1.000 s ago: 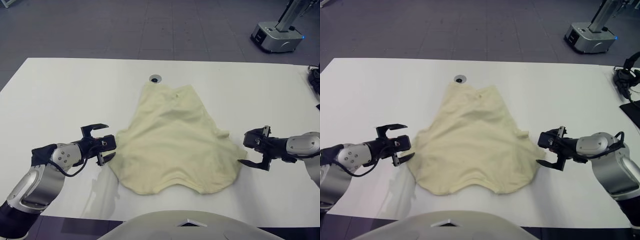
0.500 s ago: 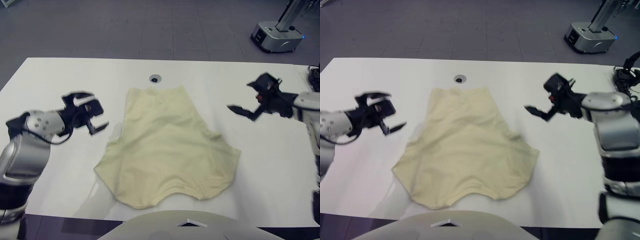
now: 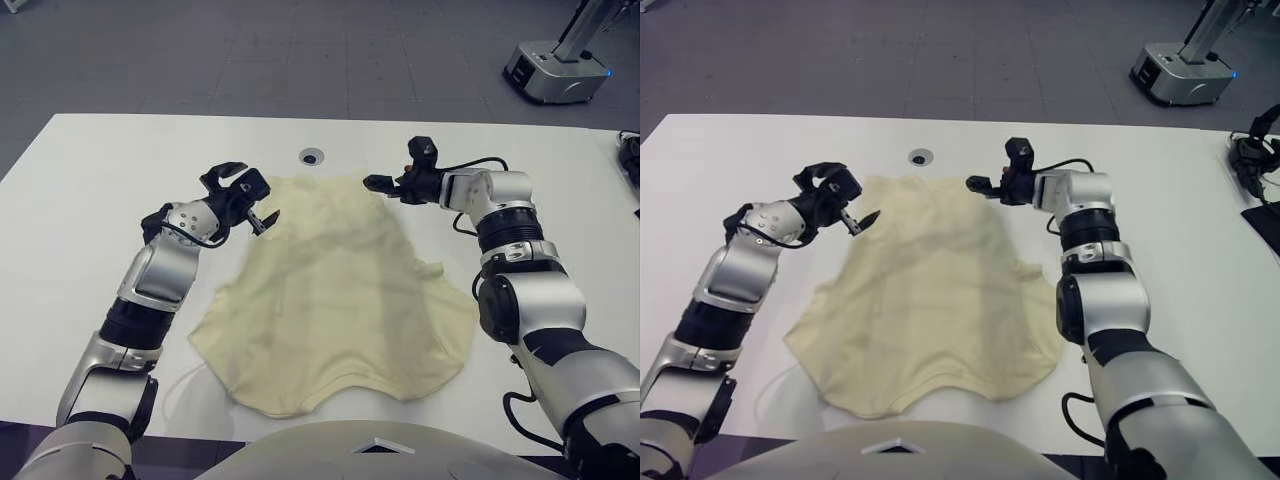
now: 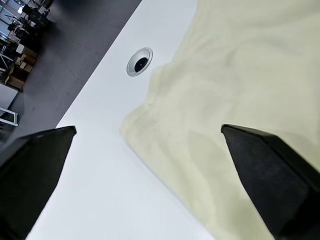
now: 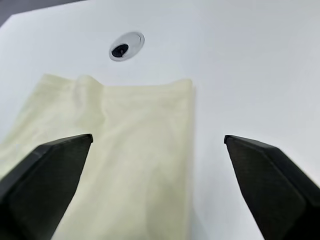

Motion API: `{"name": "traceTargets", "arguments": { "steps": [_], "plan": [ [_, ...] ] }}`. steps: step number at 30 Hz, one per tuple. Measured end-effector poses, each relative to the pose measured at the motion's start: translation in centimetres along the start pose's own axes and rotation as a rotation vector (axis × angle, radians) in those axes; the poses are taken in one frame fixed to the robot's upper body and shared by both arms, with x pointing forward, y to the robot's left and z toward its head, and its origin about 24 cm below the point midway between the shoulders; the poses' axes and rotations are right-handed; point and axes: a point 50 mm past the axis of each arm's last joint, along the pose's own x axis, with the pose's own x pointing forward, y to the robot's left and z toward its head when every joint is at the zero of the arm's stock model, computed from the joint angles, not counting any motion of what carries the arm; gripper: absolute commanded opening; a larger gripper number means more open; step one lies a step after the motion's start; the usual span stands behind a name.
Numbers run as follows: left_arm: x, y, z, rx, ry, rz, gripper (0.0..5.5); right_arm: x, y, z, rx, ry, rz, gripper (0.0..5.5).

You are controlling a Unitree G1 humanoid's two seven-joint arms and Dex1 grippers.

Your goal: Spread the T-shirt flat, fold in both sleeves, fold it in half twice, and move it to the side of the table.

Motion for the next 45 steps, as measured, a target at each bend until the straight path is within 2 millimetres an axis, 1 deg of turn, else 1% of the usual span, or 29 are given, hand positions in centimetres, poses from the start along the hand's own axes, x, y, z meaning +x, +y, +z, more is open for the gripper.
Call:
{"name": "traceTargets", "arguments": {
  "steps": [1, 6, 12, 16, 20, 21, 25, 28, 31, 34, 35, 37, 40, 42, 44, 45],
  "plan": [
    [0.0, 0.0, 0.0, 0.002, -0.001, 0.001, 5.40, 0.1, -0.1, -0.2, -0.003, 0.009, -0.001, 4.20],
    [-0.2, 0.0, 0.5, 0.039, -0.004, 0.018, 5.40, 0.8, -0.3, -1.8, -0.021, 0.085, 0.015, 3.27],
    [-0.2, -0.1, 0.6, 0.048, 0.001, 0.019, 5.40, 1.2, 0.0, -2.1, -0.040, 0.100, 0.043, 2.26],
    [-0.3, -0.2, 1.0, 0.060, -0.013, 0.021, 5.40, 1.2, -0.1, -2.2, -0.049, 0.101, 0.031, 1.46],
    [-0.4, -0.4, 0.7, 0.053, -0.002, 0.015, 5.40, 1.2, -0.2, -2.2, -0.051, 0.102, 0.025, 0.93],
    [-0.4, -0.5, 0.6, 0.050, 0.002, 0.013, 5.40, 1.2, -0.2, -2.3, -0.050, 0.102, 0.025, 0.68],
    [-0.5, -0.7, 0.3, 0.043, 0.013, 0.010, 5.40, 1.1, -0.3, -2.1, -0.051, 0.099, 0.023, 0.03],
    [-0.7, -0.8, 0.1, 0.037, 0.019, 0.010, 5.40, 0.9, 0.0, -1.4, -0.074, 0.085, 0.034, 0.01],
    [-0.8, -1.0, 0.0, 0.032, 0.025, 0.008, 5.40, 0.5, 0.8, -0.3, -0.143, 0.048, 0.049, 0.01],
    [-1.0, -1.2, -0.2, 0.027, 0.031, 0.008, 5.40, 0.3, 2.2, 0.1, -0.226, 0.037, 0.078, 0.01],
    [-1.1, -1.3, -0.3, 0.024, 0.035, 0.006, 5.40, 0.3, 3.1, -0.1, -0.264, 0.034, 0.104, 0.01],
    [-1.1, -1.4, -0.4, 0.020, 0.040, 0.003, 5.40, 0.7, 4.8, -0.9, -0.314, 0.048, 0.147, 0.01],
    [-1.2, -1.6, -0.3, 0.021, 0.038, -0.002, 5.40, 1.4, 6.9, -3.0, -0.368, 0.090, 0.201, 0.01],
    [-1.2, -1.7, -0.2, 0.021, 0.037, -0.005, 5.40, 1.7, 7.6, -4.3, -0.374, 0.117, 0.219, 0.01],
    [-1.1, -1.7, -0.2, 0.022, 0.038, -0.009, 5.40, 1.8, 8.2, -4.8, -0.385, 0.121, 0.223, 0.01],
    [-1.1, -1.8, -0.2, 0.022, 0.039, -0.011, 5.40, 1.8, 8.5, -4.9, -0.405, 0.118, 0.225, 0.25]
  ]
}}
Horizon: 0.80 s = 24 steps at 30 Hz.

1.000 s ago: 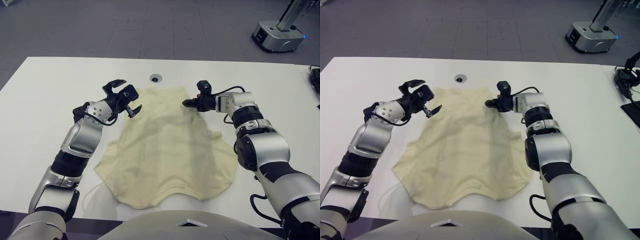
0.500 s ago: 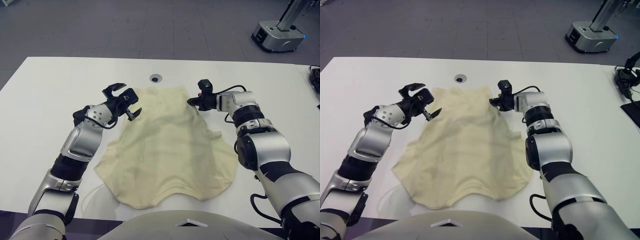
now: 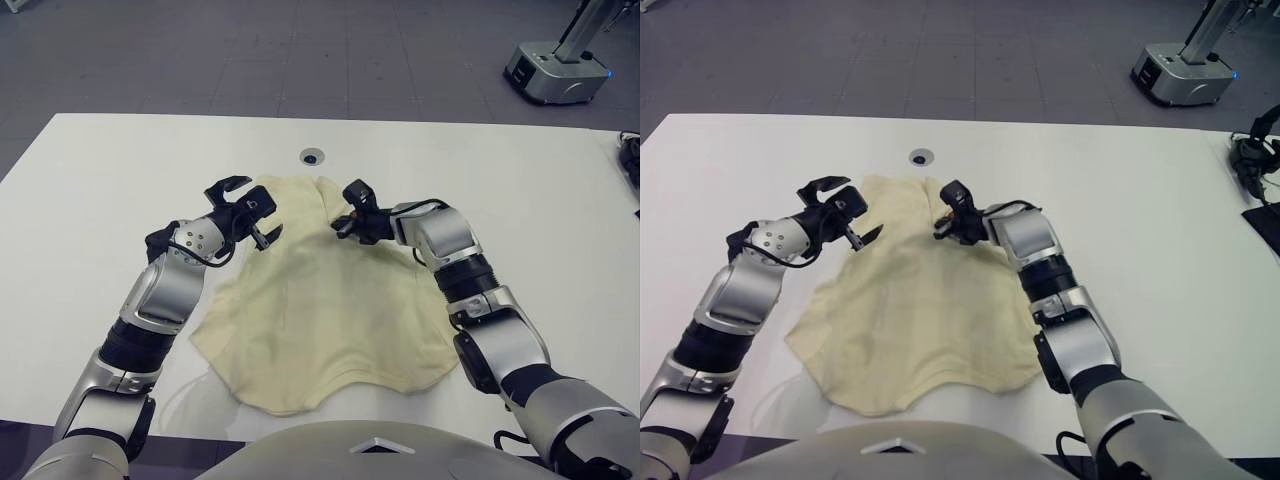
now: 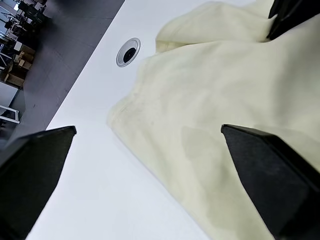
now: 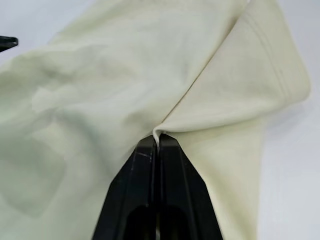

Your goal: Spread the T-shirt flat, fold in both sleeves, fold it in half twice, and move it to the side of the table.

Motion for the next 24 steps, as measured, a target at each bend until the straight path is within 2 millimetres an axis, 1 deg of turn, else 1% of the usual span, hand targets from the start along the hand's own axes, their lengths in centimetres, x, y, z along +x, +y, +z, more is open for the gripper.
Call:
{"name": "traceTargets", "arguments": {
  "steps": [4, 6, 9, 12, 14, 16, 18, 19, 22, 24],
  "plan": [
    [0.0, -0.1, 0.0, 0.000, 0.002, -0.005, 5.40, 0.4, 1.2, 0.1, -0.087, -0.001, 0.013, 0.79],
    [0.0, -0.2, 0.1, 0.003, -0.002, -0.008, 5.40, 0.2, 1.4, 0.1, -0.110, -0.022, 0.020, 1.09],
    [0.0, -0.3, 0.2, 0.006, -0.004, -0.014, 5.40, -0.8, 1.3, 0.9, -0.138, -0.069, 0.008, 1.55],
    [0.0, -0.6, 0.1, 0.005, -0.002, -0.022, 5.40, -1.8, 0.4, 1.3, -0.117, -0.099, -0.031, 2.00],
    [0.0, -0.7, 0.0, 0.003, 0.002, -0.028, 5.40, -2.5, -0.6, 1.2, -0.045, -0.106, -0.064, 2.35],
    [0.0, -0.8, -0.2, 0.001, 0.007, -0.033, 5.40, -3.1, -2.0, 1.0, 0.075, -0.114, -0.107, 2.63],
    [0.0, -0.9, -0.3, 0.004, 0.013, -0.035, 5.40, -3.1, -3.0, 0.9, 0.228, -0.129, -0.124, 2.97],
    [0.0, -0.9, -0.4, 0.017, 0.022, -0.031, 5.40, -3.0, -3.5, 0.9, 0.328, -0.144, -0.126, 3.16],
    [0.0, -1.1, -0.6, 0.026, 0.031, -0.036, 5.40, -2.1, -4.3, 0.9, 0.547, -0.163, -0.106, 3.62],
    [0.1, -1.2, -0.6, 0.033, 0.036, -0.041, 5.40, -1.5, -4.3, 1.1, 0.631, -0.164, -0.080, 3.99]
  ]
}}
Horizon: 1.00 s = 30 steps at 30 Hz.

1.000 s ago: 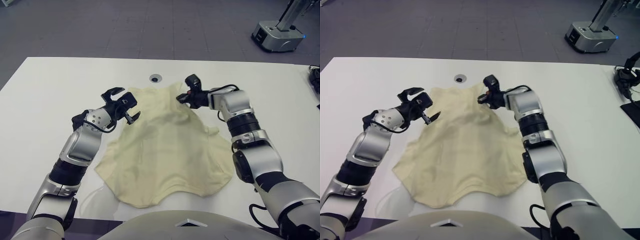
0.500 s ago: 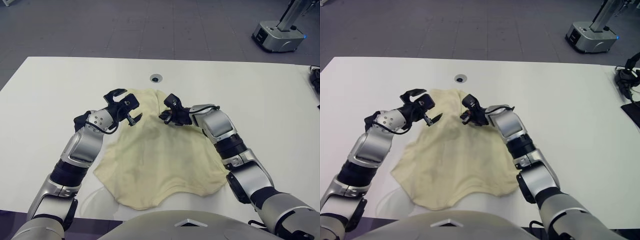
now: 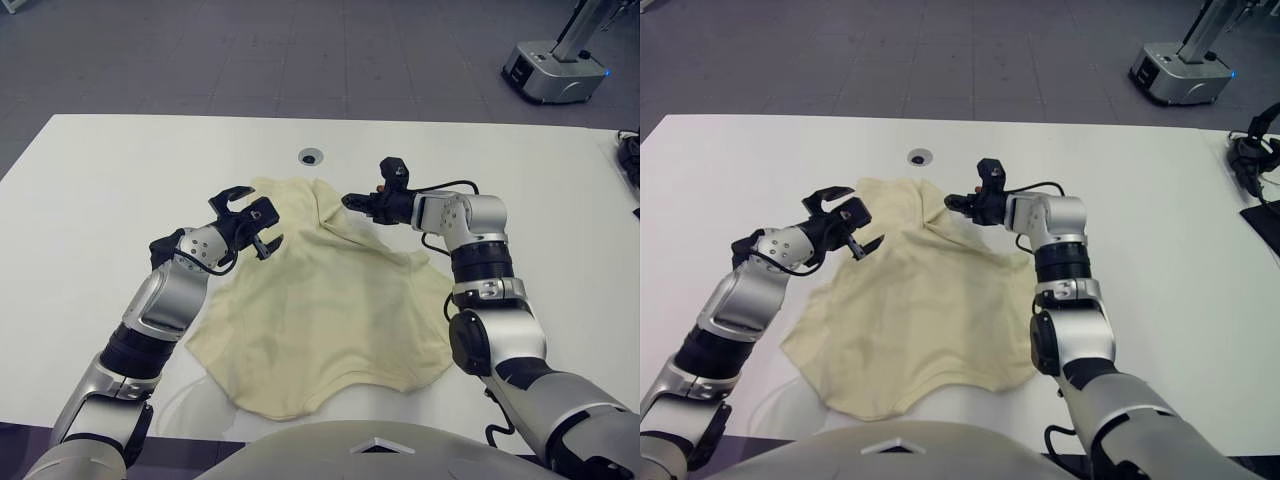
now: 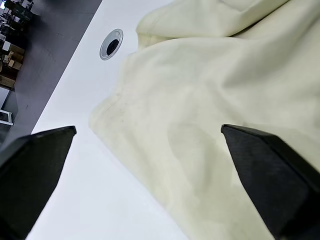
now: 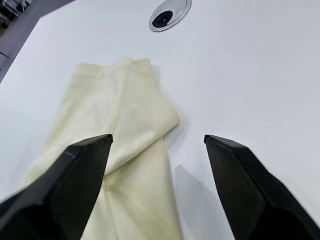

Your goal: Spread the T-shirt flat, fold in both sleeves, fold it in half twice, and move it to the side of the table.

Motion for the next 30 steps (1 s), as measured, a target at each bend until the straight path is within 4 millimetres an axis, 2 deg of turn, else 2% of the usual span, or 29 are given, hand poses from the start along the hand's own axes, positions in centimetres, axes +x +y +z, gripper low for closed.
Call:
{"name": "traceTargets", "arguments": {
  "steps": [6, 14, 22, 30],
  "plan": [
    [0.1, -0.1, -0.1, 0.007, 0.004, -0.004, 5.40, 1.7, 0.7, -0.1, 0.086, 0.026, 0.026, 4.97],
    [0.1, -0.3, 0.0, 0.012, 0.001, -0.014, 5.40, 2.7, 0.6, -0.6, 0.072, 0.018, 0.020, 3.90],
    [0.2, -0.3, 0.0, 0.015, -0.002, -0.022, 5.40, 3.0, 0.3, -1.0, 0.078, 0.019, 0.011, 2.42],
    [0.2, -0.4, 0.0, 0.014, -0.005, -0.024, 5.40, 3.1, 0.2, -0.9, 0.077, -0.006, 0.007, 1.16]
  ]
}}
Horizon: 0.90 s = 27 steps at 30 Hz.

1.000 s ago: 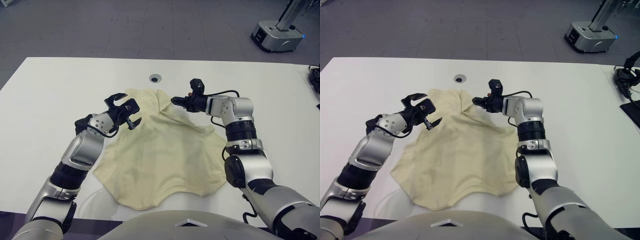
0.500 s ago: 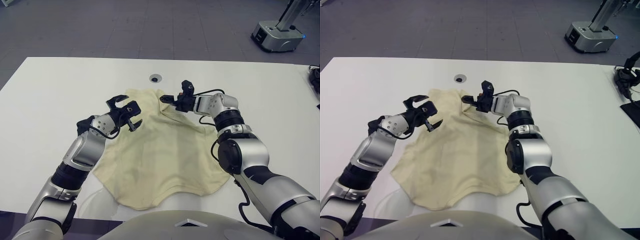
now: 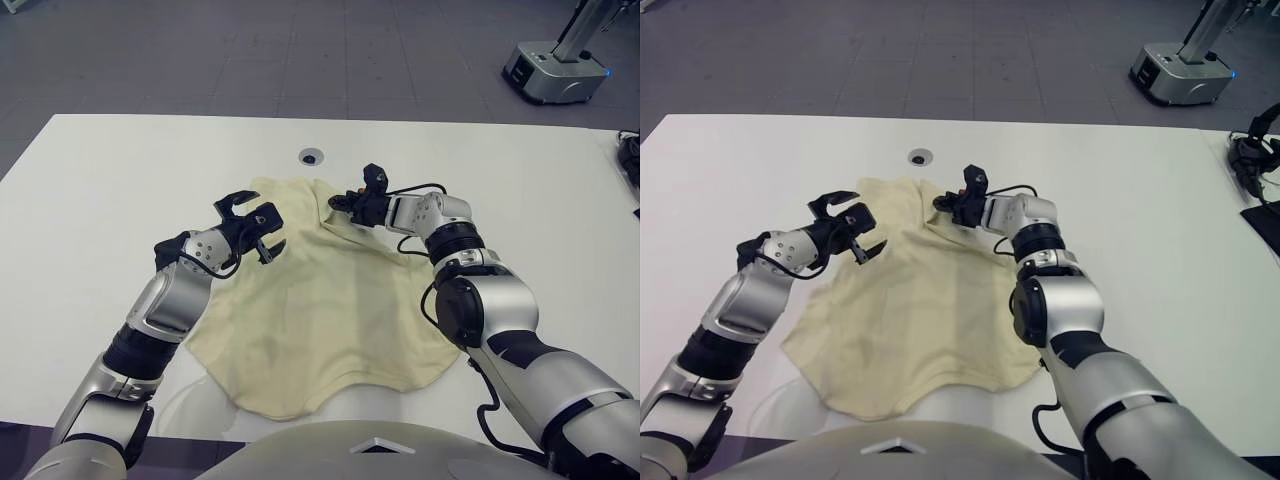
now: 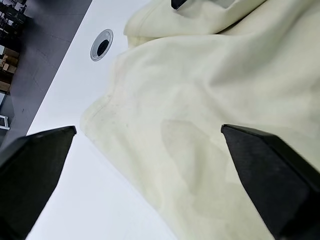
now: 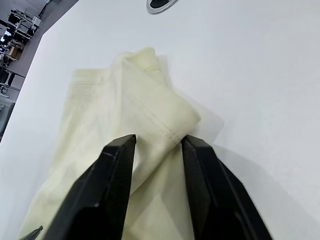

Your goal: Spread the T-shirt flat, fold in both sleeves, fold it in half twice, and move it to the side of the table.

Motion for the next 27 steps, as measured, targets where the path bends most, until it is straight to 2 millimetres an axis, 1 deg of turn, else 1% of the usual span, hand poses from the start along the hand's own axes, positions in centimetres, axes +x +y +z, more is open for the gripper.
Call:
{"name": "traceTargets", "arguments": {
  "steps": [2, 7, 8, 11, 12, 13, 15, 17, 19, 22, 25, 27],
  "plan": [
    [0.0, 0.0, 0.0, -0.001, 0.000, 0.000, 5.40, 0.0, 0.1, 0.1, -0.006, -0.005, 0.006, 0.84],
    [0.0, 0.0, 0.0, -0.001, -0.001, -0.001, 5.40, 0.1, 1.4, 0.6, -0.043, -0.015, 0.047, 0.01],
    [0.0, 0.0, 0.0, -0.001, -0.001, -0.001, 5.40, 0.1, 1.8, 0.7, -0.057, -0.014, 0.059, 0.01],
    [0.0, 0.0, 0.0, -0.001, -0.002, -0.001, 5.40, 0.1, 3.9, 0.9, -0.108, -0.005, 0.131, 0.01],
    [0.0, 0.0, 0.0, -0.001, -0.002, -0.001, 5.40, 0.2, 4.7, 0.7, -0.124, 0.003, 0.158, 0.23],
    [0.0, 0.0, 0.0, 0.000, -0.002, -0.001, 5.40, 0.2, 5.4, 0.4, -0.141, 0.017, 0.182, 0.28],
    [0.0, 0.0, 0.0, 0.000, -0.002, -0.001, 5.40, 0.4, 6.3, -0.6, -0.173, 0.053, 0.211, 0.64],
    [0.0, -0.1, 0.0, -0.001, -0.002, -0.001, 5.40, 0.4, 6.5, -1.3, -0.187, 0.074, 0.225, 0.89],
    [0.0, -0.1, 0.0, -0.002, -0.001, -0.002, 5.40, 0.3, 6.4, -1.5, -0.221, 0.071, 0.212, 1.26],
    [0.0, -0.2, -0.1, -0.005, 0.002, -0.005, 5.40, -0.3, 5.7, -0.8, -0.333, 0.040, 0.163, 1.82],
    [-0.1, -0.3, -0.1, -0.007, 0.005, -0.009, 5.40, -1.7, 5.2, 0.8, -0.427, -0.018, 0.146, 2.34],
    [-0.1, -0.2, -0.1, -0.004, 0.004, -0.010, 5.40, -2.5, 4.4, 1.8, -0.483, -0.051, 0.102, 2.66]
  ]
}}
